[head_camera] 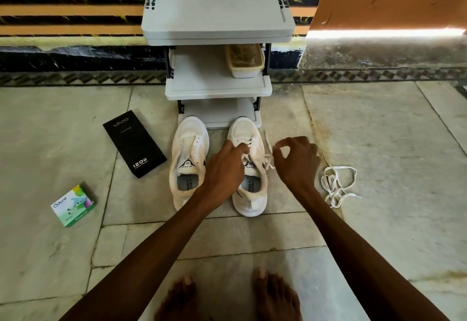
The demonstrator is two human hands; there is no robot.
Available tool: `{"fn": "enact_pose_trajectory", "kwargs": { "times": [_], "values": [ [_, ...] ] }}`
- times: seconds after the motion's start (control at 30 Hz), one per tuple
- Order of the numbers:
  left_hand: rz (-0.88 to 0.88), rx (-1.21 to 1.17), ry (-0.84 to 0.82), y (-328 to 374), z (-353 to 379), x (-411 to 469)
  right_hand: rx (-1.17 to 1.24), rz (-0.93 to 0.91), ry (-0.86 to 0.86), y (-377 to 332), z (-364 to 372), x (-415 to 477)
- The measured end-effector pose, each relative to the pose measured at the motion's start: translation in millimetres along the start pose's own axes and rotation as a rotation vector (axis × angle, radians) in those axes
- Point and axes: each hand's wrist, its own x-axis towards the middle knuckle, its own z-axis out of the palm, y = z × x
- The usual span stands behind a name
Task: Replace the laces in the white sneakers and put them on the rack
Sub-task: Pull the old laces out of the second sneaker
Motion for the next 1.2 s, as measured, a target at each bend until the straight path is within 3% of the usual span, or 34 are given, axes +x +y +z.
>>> {"fn": "enact_pose_trajectory", "kwargs": {
  "times": [0.1,0.2,0.27,0.37,0.43,0.53,0.6,0.7,0.83,0.9,0.97,1.0,1.1,1.13,1.17,1.2],
  "values": [
    [0.004,0.063,-0.036,2,0,3,0.083,-0.122,0.057,-14,-4,-12],
    [0.018,0.094,-0.049,4,0,2,-0.100,-0.218,-0.093,-21,-3,-20],
    [0.024,0.071,-0.062,5,-1,0,-0.184,-0.242,-0.153,-21,1,-23],
    [0.010,-0.023,-0.052,5,-2,4,-0.080,-0.198,-0.114,-16,8,-27],
    [-0.070,-0.292,-0.064,5,-5,10,0.040,-0.149,-0.048,-11,10,-31],
    [-0.382,-0.951,-0.143,5,-12,15,0.216,-0.066,0.014,-8,10,-35],
    [-0.424,-1.047,-0.175,3,-14,13,0.249,-0.052,0.000,-10,10,-36],
    [-0.288,-0.819,-0.275,3,-26,10,0.253,-0.034,-0.024,-10,10,-33],
    [-0.048,0.217,-0.454,10,-39,14,0.296,-0.006,-0.066,-10,12,-29],
    [0.128,0.406,-0.326,15,-36,15,0.304,-0.004,-0.071,-11,12,-28],
    [0.270,0.161,-0.109,17,-29,15,0.307,-0.001,-0.070,-10,11,-27],
    [0.236,-0.137,-0.013,16,-28,13,0.304,0.004,-0.067,-9,11,-27],
    [-0.205,-1.185,0.104,0,-27,11,0.315,0.015,-0.070,-8,10,-25],
    [-0.303,-1.297,0.036,-7,-28,10,0.319,0.016,-0.077,-8,10,-25],
    [-0.329,-1.232,-0.085,-14,-31,9,0.318,0.015,-0.086,-8,9,-25],
    [-0.308,-1.020,-0.256,-17,-38,9,0.320,0.017,-0.093,-10,10,-25]
  ]
}}
